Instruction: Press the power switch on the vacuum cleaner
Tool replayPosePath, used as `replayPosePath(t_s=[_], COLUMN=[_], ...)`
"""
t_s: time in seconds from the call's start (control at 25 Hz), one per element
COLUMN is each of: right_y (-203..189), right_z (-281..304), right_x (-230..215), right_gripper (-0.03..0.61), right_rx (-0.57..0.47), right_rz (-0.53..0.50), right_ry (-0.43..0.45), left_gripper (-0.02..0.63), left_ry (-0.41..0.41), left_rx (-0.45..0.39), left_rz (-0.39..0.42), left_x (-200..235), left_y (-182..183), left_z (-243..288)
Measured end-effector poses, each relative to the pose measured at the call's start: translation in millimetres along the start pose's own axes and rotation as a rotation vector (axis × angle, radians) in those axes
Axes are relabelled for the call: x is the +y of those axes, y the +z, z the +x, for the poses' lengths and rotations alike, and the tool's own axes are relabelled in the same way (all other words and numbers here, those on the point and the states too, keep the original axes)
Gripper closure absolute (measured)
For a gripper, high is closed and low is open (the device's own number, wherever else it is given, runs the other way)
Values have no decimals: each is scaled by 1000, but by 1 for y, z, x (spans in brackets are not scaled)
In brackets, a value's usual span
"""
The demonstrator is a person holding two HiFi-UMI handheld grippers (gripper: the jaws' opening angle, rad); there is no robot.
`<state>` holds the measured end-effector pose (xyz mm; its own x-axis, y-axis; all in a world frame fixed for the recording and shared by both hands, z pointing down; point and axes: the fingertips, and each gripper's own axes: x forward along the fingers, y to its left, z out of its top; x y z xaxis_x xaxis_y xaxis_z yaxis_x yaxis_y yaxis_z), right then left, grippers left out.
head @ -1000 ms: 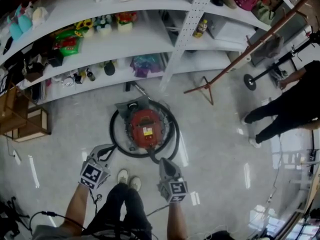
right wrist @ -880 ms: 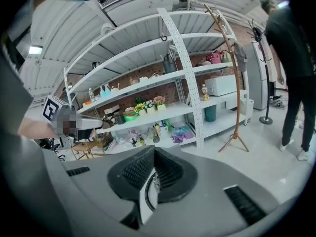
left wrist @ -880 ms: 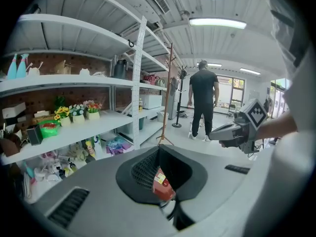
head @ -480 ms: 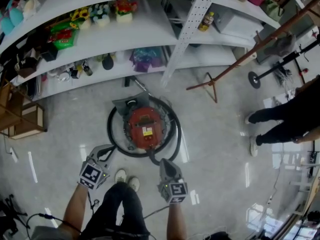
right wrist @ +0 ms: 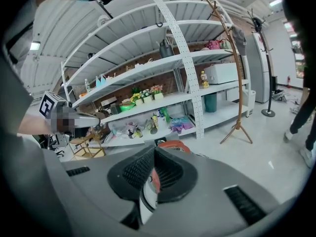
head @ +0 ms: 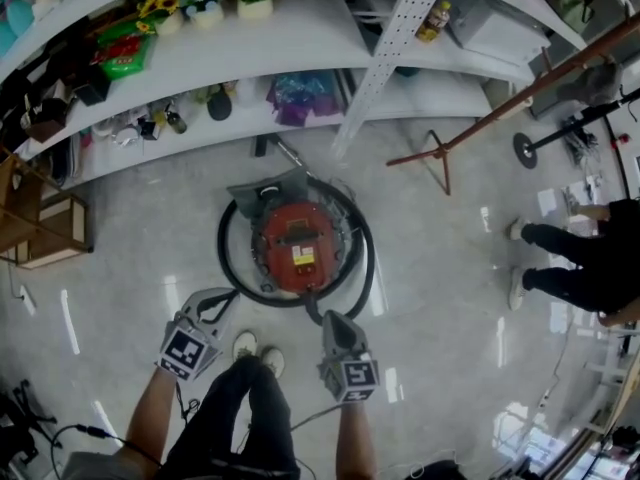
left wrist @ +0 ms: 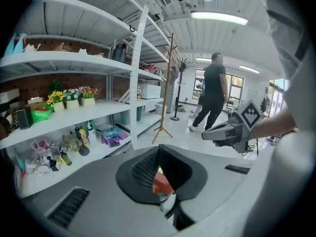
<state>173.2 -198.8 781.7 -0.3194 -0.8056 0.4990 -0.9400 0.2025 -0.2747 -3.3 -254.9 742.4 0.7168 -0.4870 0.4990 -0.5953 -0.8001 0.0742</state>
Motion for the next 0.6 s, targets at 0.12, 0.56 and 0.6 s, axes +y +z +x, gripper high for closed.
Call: replayPosePath(t_s=[0.12, 0.56, 0.6], right_y=[-12, -46, -49], right_z=[12, 51, 53], right_x=[-4, -14, -15], right_gripper=[566, 566, 566], right_rx=[18, 37, 40], right_rz=[-11, -2, -3], right_ry=[-1, 13, 13], left_gripper=[621, 621, 621], left_ry=[-3, -6, -7], left_rx=[21, 38, 42], left_rz=[-3, -42, -41], left_x=[4, 9, 10], left_y=[-13, -55, -58], left_z=[5, 29, 30])
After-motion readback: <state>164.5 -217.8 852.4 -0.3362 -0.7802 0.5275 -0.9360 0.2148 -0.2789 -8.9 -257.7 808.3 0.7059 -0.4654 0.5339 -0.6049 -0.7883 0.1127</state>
